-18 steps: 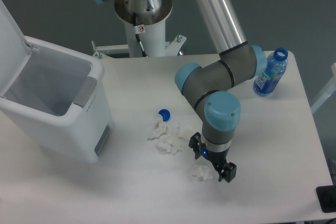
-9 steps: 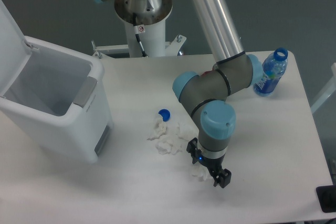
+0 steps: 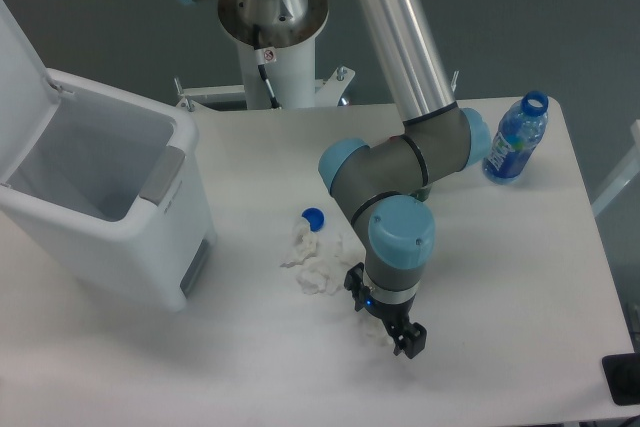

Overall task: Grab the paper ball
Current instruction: 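Lower the gripper onto the paper ball and close the fingers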

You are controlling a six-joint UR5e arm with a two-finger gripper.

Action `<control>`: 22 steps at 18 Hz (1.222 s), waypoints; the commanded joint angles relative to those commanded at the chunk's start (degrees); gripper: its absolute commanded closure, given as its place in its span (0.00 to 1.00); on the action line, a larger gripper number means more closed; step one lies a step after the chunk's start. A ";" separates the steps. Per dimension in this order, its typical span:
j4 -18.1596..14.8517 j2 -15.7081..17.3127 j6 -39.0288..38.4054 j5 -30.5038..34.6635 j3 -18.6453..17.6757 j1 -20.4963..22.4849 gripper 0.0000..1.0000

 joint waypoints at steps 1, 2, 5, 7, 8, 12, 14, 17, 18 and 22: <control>0.00 0.00 0.00 0.00 -0.09 0.00 0.12; 0.00 0.00 0.00 0.00 -0.18 0.00 0.16; 0.00 0.09 0.00 0.00 -0.09 0.00 0.35; 0.00 0.18 -0.26 0.09 0.17 0.00 0.58; 0.00 0.18 -0.35 0.09 0.17 0.00 0.75; -0.09 0.35 -0.44 0.09 0.35 0.09 0.96; -0.17 0.53 -0.35 0.09 0.35 0.09 1.00; -0.26 0.88 -0.26 0.09 0.44 0.09 1.00; -0.35 0.97 -0.26 0.09 0.61 0.26 1.00; -1.31 4.30 -0.44 0.44 1.23 0.61 1.00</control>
